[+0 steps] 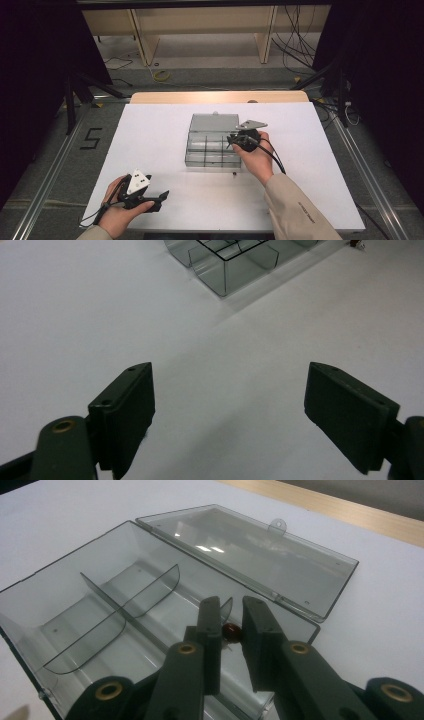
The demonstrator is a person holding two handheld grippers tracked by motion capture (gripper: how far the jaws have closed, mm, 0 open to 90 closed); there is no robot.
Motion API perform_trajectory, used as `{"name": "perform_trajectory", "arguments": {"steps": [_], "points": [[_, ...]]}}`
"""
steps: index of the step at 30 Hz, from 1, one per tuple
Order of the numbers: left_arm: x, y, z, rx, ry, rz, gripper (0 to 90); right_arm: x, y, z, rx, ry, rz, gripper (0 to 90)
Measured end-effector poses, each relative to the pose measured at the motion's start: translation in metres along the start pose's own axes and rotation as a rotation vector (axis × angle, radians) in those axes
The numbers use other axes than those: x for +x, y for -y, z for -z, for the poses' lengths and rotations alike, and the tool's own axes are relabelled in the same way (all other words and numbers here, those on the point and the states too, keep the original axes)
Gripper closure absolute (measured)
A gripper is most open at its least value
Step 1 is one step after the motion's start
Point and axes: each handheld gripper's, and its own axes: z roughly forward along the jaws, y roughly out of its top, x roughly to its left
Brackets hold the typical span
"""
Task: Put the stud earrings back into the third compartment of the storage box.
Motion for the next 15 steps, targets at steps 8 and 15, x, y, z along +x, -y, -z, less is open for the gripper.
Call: {"name": "perform_trajectory", "arguments": {"steps": [8,15], "points": [[-0.0001,0.0002,0.0003,0.0,0.0,0.002,19.8,-0.0021,0.0015,-0.0034,0.011,0.008,-0.002,78.6],[0.0,0.0005,-0.0005,0.001,0.002,0.004,19.9,-0.0024,0.0021,-0.0062,0.01,0.015,0.005,78.0]]}}
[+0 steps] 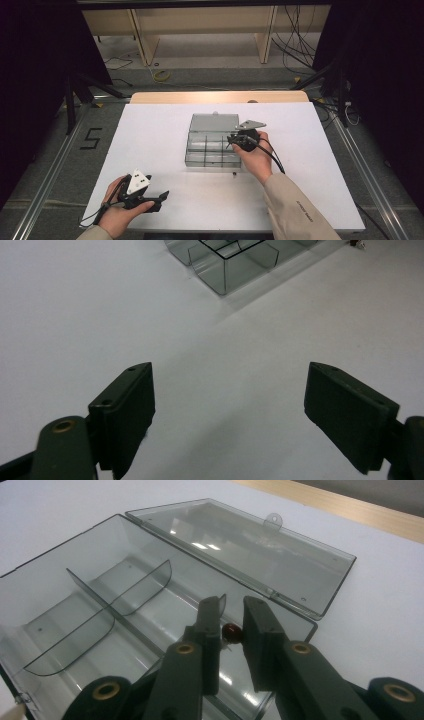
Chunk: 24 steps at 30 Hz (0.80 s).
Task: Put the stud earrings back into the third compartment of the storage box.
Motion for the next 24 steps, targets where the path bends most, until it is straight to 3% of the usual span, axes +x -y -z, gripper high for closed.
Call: {"name": "perform_trajectory", "arguments": {"steps": [15,24], "points": [[0.001,0.0,0.001,-0.002,0.0,0.003,19.9,-0.001,0.0,-0.001,-0.002,0.007,-0.004,69.0],[0.001,0.002,0.002,0.0,0.002,0.005,19.9,0.003,0.0,0.028,-0.016,-0.001,-0.026,53.0]]}}
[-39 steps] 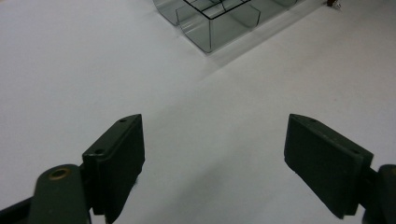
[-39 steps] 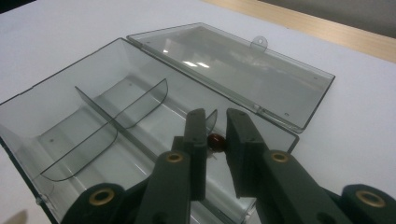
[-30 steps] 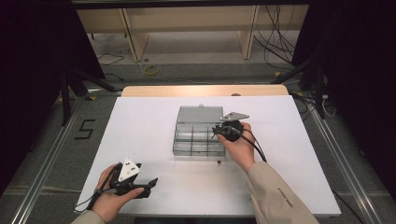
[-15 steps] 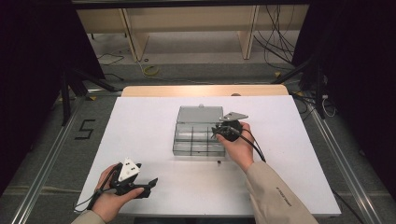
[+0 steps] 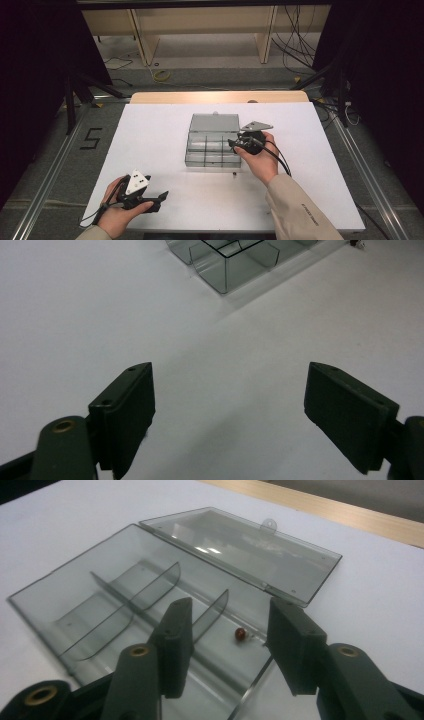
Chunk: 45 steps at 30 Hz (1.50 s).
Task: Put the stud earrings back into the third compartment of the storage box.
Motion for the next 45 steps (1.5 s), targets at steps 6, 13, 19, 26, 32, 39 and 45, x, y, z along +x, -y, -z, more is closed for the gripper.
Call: {"name": "perform_trajectory", "arguments": {"steps": [6,13,19,26,32,39,45], "points": [[0.0,0.0,0.0,0.005,0.0,-0.007,19.9,0.004,0.008,0.026,0.016,-0.046,-0.018,45.5],[0.0,0.0,0.0,0.005,-0.001,-0.006,19.9,0.014,0.023,0.049,0.015,-0.068,-0.026,43.1],[0.0,0.0,0.001,0.004,0.001,-0.008,19.9,0.026,0.039,0.061,0.036,-0.037,-0.045,45.5],[-0.001,0.0,0.0,0.001,0.0,-0.008,19.9,0.037,0.056,0.053,0.103,-0.017,-0.081,54.1],[-0.001,0.0,0.0,0.001,0.0,-0.007,19.9,0.047,0.062,0.035,0.141,-0.004,-0.07,56.4],[-0.001,0.0,0.0,0.003,0.002,-0.008,20.0,0.05,0.066,0.025,0.165,0.005,-0.075,57.4],[-0.001,0.0,0.0,0.006,0.002,-0.008,20.1,0.052,0.067,0.018,0.181,0.017,-0.074,58.4]]}}
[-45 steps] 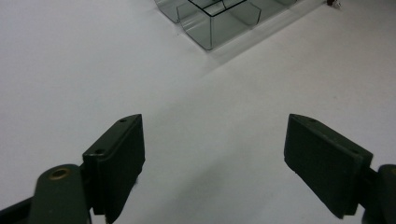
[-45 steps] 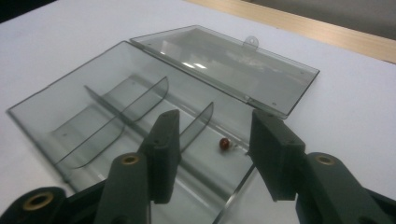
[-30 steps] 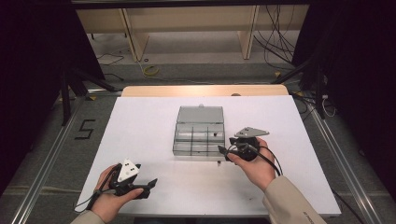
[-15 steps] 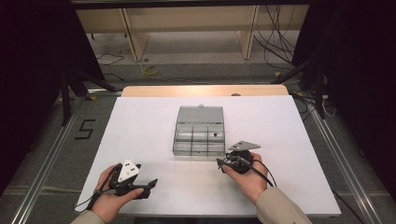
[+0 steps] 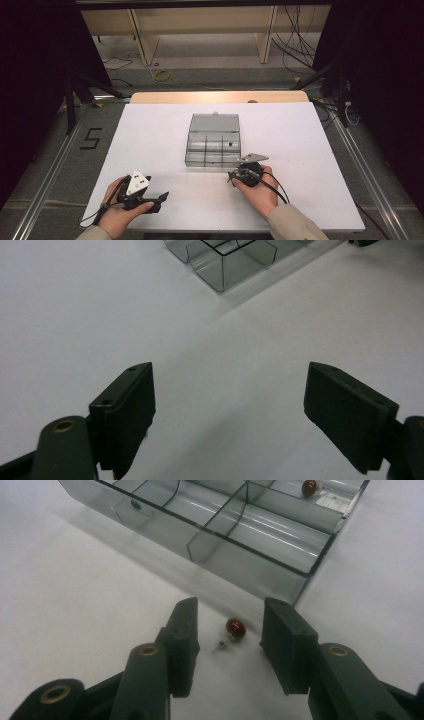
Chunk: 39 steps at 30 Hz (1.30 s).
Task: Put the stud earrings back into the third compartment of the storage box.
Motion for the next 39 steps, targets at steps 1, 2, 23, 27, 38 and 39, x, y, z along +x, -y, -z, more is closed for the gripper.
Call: {"name": "perform_trajectory", "arguments": {"steps": [1,2,23,27,38,39], "points": [[0.0,0.0,0.0,0.002,0.001,-0.001,20.1,0.001,0.0,-0.001,0.001,0.003,0.003,58.4],[0.0,0.0,0.0,0.001,0.003,-0.001,20.1,0.001,0.0,-0.002,0.004,0.006,0.003,58.4],[-0.002,0.0,-0.001,0.0,0.006,-0.005,20.3,0.009,-0.008,-0.006,0.071,0.118,-0.014,79.6],[-0.002,0.0,-0.001,-0.001,0.007,-0.005,20.3,0.007,-0.008,-0.006,0.075,0.109,-0.027,80.2],[-0.001,0.0,-0.001,0.0,0.006,-0.009,20.3,0.004,-0.009,-0.003,0.079,0.075,-0.052,80.4],[-0.002,0.0,-0.001,0.002,0.007,-0.007,20.3,0.004,-0.009,-0.002,0.075,0.073,-0.048,80.4]]}}
